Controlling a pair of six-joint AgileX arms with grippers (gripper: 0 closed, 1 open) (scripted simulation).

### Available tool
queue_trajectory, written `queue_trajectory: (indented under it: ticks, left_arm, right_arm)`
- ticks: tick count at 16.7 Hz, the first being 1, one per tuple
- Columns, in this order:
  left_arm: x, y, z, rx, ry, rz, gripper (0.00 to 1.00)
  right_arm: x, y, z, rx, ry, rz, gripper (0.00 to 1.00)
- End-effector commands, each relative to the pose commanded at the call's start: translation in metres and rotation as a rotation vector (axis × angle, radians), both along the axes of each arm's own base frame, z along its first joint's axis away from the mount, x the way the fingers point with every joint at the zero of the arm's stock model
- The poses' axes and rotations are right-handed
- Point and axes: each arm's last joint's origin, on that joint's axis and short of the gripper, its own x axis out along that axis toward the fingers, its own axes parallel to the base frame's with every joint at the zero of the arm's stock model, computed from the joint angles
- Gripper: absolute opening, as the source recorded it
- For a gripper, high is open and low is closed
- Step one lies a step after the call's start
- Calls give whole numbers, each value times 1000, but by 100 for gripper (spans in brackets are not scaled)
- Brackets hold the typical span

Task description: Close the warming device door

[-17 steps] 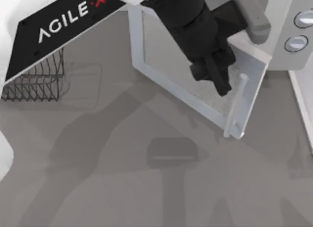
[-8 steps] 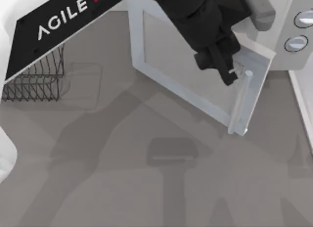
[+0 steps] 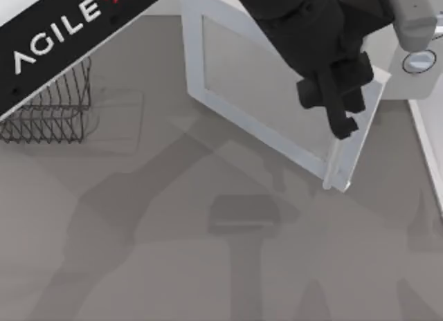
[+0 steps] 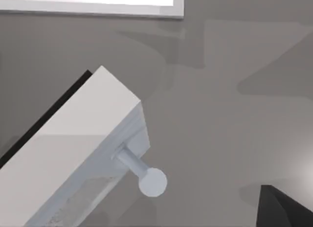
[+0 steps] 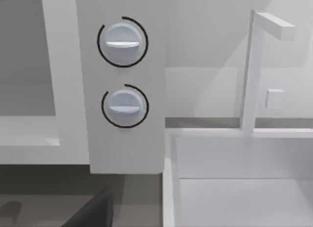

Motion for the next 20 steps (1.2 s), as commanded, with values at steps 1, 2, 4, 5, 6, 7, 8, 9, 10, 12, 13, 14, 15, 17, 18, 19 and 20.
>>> queue_trajectory:
  ticks: [1,2,4,5,6,7,8,9,10,12,13,14,15,17,18,19,20]
  left_arm:
    - [2,-2,-2,3,3,8,0]
    - [8,-4,-8,12,8,27,0]
    - [26,-10,-26,34,20,82,0]
    - [36,-11,-34,43,22,112,0]
    - [43,-12,-41,47,20,137,0]
    - [49,-12,-44,48,15,156,0]
    - [51,-12,-45,47,12,166,0]
    - [52,-12,-45,47,12,166,0]
    - [52,-12,-45,47,12,166,0]
    - [50,-13,-45,49,14,160,0]
    - [49,-13,-46,51,17,157,0]
    - [48,-16,-49,58,27,149,0]
    - [46,-20,-52,67,39,140,0]
    - [44,-28,-58,84,59,128,0]
    - [44,-31,-60,88,64,128,0]
    - [44,-33,-60,88,62,131,0]
    - [45,-34,-57,82,54,137,0]
  right_arm:
    - [0,0,0,0,0,0,100]
    - [0,0,0,0,0,0,100]
    - [0,0,0,0,0,0,100]
    - [0,0,0,0,0,0,100]
    - [0,0,0,0,0,0,100]
    - [0,0,0,0,0,0,100]
    - [0,0,0,0,0,0,100]
    - [0,0,0,0,0,0,100]
    - [0,0,0,0,0,0,100]
    - [0,0,0,0,0,0,100]
    - [0,0,0,0,0,0,100]
    - [0,0,0,0,0,0,100]
    - [0,0,0,0,0,0,100]
    - [0,0,0,0,0,0,100]
    - [0,0,0,0,0,0,100]
    - [0,0,0,0,0,0,100]
    - [0,0,0,0,0,0,100]
